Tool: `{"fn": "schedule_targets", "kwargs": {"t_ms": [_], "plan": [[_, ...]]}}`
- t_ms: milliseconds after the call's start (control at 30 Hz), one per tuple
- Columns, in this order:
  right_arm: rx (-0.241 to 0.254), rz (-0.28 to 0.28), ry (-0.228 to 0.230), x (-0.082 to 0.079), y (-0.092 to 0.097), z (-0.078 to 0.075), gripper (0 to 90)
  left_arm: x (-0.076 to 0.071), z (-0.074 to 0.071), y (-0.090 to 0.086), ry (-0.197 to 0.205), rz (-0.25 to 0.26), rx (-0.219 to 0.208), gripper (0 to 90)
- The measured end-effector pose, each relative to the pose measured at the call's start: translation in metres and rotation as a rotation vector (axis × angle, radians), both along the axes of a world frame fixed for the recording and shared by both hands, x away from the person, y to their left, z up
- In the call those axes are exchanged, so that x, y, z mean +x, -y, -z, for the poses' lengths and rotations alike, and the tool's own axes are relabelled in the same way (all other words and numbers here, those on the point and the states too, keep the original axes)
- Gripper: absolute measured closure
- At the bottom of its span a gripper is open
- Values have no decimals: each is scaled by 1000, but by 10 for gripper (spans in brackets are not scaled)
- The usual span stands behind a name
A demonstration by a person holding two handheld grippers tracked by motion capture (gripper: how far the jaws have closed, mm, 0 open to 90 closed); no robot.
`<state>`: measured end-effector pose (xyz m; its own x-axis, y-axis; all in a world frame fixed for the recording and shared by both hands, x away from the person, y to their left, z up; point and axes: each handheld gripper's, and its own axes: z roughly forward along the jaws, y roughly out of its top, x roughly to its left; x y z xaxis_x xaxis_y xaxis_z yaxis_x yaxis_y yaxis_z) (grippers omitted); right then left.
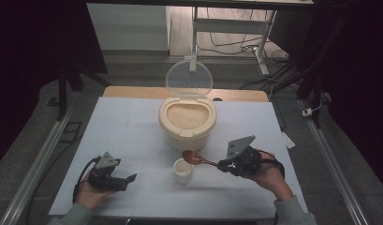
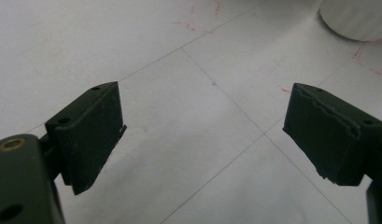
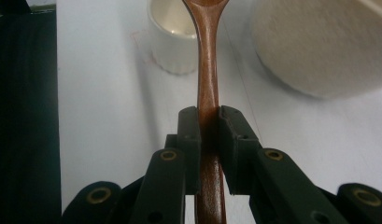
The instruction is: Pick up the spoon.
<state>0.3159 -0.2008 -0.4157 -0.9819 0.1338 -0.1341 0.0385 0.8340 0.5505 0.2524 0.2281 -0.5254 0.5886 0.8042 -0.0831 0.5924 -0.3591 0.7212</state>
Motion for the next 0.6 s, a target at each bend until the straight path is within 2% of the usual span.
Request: {"fn": "schedule_targets", "kwargs": {"t_ms": [267,500,567,600], "plan": [[1,-49,-3,-1,-25,0,788,0,0,0,-2,1,-4,116],[-7,-71,4,-2,-38,2,787,-2,-3,0,5,6,-9,116],[-11,-71,2,-2,-39,2,788,-2,-6,1,8,10,-12,116],[-8,-72,0,-2,-39,2,788,-4,-12,4,11,26,-23,116]]}}
